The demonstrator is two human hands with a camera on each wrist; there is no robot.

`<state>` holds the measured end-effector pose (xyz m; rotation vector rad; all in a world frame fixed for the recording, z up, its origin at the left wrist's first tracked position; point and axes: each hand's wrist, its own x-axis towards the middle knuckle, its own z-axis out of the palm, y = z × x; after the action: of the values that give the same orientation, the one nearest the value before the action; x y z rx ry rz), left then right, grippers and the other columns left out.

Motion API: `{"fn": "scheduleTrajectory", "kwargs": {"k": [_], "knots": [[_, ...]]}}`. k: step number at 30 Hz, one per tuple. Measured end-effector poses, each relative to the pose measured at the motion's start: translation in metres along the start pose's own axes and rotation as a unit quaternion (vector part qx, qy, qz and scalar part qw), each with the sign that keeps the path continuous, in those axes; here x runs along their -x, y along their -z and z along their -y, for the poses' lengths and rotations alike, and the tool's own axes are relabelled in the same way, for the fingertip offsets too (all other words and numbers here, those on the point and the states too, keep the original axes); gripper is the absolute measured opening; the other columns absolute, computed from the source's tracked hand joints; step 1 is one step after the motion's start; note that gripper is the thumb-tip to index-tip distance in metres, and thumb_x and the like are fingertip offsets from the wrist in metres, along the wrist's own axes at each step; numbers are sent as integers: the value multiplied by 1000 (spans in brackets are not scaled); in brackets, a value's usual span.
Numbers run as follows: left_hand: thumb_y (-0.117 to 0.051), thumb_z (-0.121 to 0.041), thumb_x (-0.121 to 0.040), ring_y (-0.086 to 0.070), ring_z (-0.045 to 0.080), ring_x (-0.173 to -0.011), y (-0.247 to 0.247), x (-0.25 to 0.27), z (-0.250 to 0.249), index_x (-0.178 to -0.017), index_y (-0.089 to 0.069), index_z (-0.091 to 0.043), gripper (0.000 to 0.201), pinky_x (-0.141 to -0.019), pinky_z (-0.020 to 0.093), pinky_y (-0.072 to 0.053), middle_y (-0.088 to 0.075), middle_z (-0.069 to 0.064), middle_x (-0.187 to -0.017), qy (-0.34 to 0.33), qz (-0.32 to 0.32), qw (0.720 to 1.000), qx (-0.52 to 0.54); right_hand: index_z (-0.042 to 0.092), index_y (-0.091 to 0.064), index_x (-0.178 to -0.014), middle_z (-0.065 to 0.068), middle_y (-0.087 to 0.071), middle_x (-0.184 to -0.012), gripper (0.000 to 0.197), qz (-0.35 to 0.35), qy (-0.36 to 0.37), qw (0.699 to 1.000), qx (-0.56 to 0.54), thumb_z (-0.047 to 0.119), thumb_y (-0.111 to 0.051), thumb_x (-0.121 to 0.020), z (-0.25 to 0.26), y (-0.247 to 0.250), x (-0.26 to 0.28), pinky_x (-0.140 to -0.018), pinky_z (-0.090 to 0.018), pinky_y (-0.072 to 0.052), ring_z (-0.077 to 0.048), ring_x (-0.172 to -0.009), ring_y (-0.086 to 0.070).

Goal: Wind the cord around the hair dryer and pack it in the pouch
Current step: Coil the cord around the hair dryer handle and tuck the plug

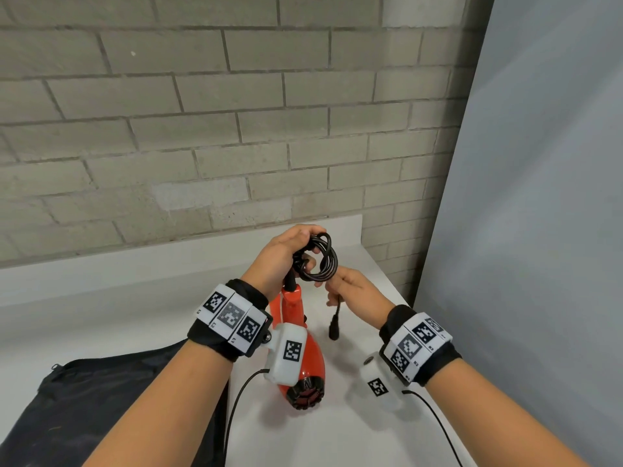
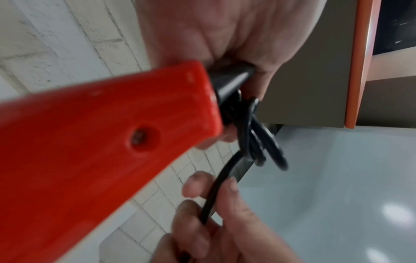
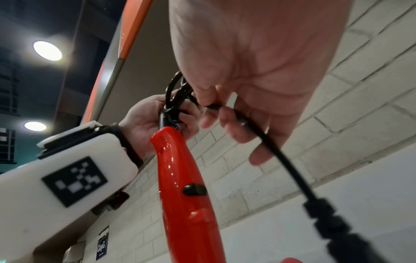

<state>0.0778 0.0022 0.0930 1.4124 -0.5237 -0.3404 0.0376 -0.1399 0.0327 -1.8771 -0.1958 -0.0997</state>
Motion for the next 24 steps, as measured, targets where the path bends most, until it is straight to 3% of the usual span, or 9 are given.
{"fn": "scheduleTrajectory", "kwargs": {"k": [2,4,7,9,13,16,18,20,24], "knots": [[-31,-18,-98,-44,10,-47,1,1,-1,-92,-60,-19,30,-48,19,-38,-48,5,-78,4,-6,1000,7,26,-56,-71,5,-46,-60,34,-46,13,999,24,13,-39,-97,3,2,0,-57,-18,-36,-3,-53,-39],[-32,-24,-97,-43,12,-49,1,1,-2,-90,-60,-22,29,-51,22,-35,-48,3,-78,4,-14,1000,3,26,-52,-63,15,-50,-45,37,-95,33,994,45,10,-43,-95,10,5,0,-50,-9,-32,2,-45,-44],[-49,-35,-90,-43,9,-48,-2,1,-3,-84,-61,-24,17,-48,19,-35,-50,-2,-72,-23,-43,998,-27,24,-52,-62,23,-54,-43,36,-132,47,988,67,7,-45,-93,19,8,1,-49,-5,-35,10,-45,-49],[-61,-21,-83,-44,5,-44,-4,1,-2,-80,-61,-20,4,-45,15,-38,-52,-3,-68,-48,-74,995,-41,19,-59,-69,16,-54,-49,26,-144,54,985,80,9,-48,-92,22,8,0,-51,-5,-37,10,-48,-50],[-59,-9,-84,-44,5,-41,-3,1,1,-80,-61,-18,10,-44,15,-39,-55,-6,-63,-58,-86,994,-35,11,-67,-81,14,-53,-61,17,-188,50,975,110,13,-52,-90,24,15,-4,-54,-6,-37,10,-54,-51],[-54,-10,-88,-47,5,-40,-2,2,2,-87,-63,-19,13,-45,14,-41,-57,0,-72,-41,-69,995,-58,14,-68,-86,6,-62,-73,18,-230,43,955,182,21,-52,-90,32,26,-5,-64,-19,-40,1,-67,-55],[-51,-12,-90,-48,4,-41,0,2,2,-85,-62,-21,15,-44,14,-39,-59,1,-76,-31,-55,996,-67,17,-68,-93,0,-66,-91,22,-261,31,929,259,28,-49,-91,43,32,-4,-70,-27,-41,-16,-83,-59],[-50,-13,-90,-48,5,-43,1,4,1,-83,-60,-22,16,-43,14,-37,-57,0,-75,-28,-38,996,-70,21,-67,-97,0,-66,-100,24,-283,28,907,312,32,-47,-92,53,35,-2,-71,-27,-39,-20,-92,-58],[-51,-19,-89,-48,7,-45,-3,8,-2,-79,-58,-21,12,-45,14,-36,-56,-14,-58,-49,-25,994,-91,21,-67,-99,2,-66,-102,25,-297,42,898,323,33,-46,-92,64,37,4,-70,-25,-36,-18,-92,-58]]}}
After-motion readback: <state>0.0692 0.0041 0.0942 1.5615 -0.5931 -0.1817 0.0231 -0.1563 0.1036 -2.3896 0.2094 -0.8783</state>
